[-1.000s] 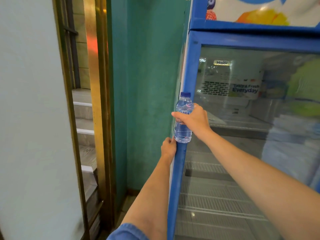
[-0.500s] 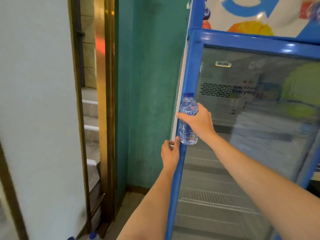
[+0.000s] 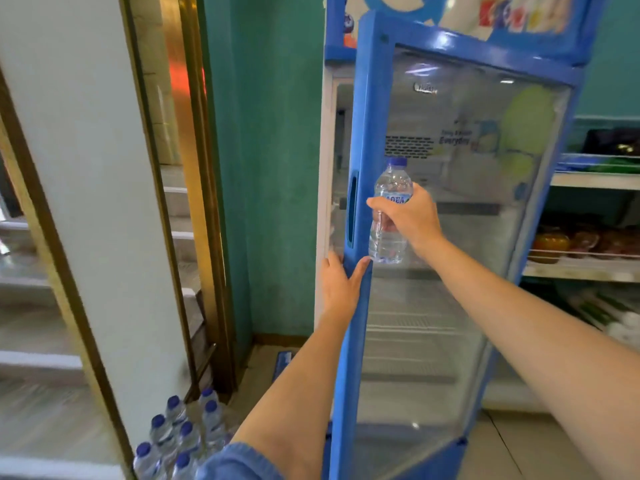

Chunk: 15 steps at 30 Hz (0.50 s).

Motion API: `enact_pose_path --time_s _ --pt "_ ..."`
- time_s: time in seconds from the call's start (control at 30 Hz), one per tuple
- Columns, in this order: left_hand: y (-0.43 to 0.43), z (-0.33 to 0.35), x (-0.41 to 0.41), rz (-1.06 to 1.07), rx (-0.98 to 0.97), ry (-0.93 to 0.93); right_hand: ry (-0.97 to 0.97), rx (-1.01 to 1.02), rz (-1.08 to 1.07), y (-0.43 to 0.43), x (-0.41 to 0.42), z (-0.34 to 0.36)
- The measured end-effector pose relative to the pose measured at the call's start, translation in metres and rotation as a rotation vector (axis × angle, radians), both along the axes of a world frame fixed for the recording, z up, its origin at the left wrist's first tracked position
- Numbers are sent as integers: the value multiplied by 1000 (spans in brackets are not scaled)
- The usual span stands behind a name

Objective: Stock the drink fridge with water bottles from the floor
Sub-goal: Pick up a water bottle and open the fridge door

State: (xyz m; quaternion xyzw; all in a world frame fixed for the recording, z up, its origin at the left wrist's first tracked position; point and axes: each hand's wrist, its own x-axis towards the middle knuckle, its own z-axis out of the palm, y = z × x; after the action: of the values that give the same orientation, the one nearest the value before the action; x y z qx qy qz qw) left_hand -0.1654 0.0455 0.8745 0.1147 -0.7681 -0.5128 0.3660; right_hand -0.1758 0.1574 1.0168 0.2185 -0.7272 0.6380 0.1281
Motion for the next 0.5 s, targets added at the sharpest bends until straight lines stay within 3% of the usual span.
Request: enact_pose_path --time_s 0.5 --pt "156 -1 99 -107 -365 35 -63 -100 -404 164 93 -8"
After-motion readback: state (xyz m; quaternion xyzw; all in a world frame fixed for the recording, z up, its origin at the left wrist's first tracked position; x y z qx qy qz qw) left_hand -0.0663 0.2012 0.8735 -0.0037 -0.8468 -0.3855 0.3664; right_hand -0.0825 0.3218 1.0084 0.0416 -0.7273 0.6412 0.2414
